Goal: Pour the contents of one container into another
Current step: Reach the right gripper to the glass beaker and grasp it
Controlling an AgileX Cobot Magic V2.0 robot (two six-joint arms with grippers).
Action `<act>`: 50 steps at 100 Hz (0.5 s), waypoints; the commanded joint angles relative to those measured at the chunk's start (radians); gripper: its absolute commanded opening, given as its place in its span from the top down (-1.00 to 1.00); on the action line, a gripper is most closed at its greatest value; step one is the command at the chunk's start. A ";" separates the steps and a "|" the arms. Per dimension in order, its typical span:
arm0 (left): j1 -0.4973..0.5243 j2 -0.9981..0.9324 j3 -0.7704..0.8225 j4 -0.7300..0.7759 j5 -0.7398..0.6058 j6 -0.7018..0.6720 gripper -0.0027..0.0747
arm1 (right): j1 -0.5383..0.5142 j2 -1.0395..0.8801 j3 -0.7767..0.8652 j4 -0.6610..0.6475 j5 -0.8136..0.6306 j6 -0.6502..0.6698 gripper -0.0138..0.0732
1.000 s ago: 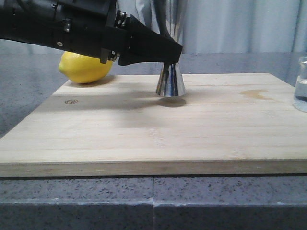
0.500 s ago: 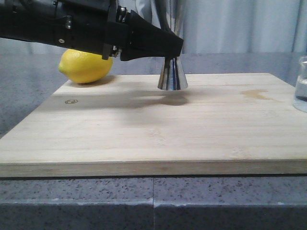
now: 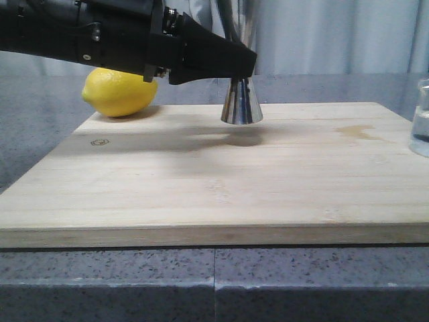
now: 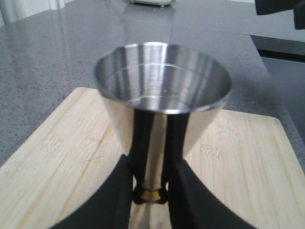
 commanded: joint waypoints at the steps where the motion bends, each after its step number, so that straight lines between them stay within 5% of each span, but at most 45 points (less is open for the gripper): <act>1: -0.001 -0.039 -0.028 -0.076 0.063 0.002 0.88 | 0.011 0.012 0.015 0.032 -0.147 -0.025 -0.56; 50: -0.001 -0.039 -0.028 -0.076 0.061 0.002 0.88 | 0.212 0.031 0.254 0.059 -0.574 -0.025 -0.56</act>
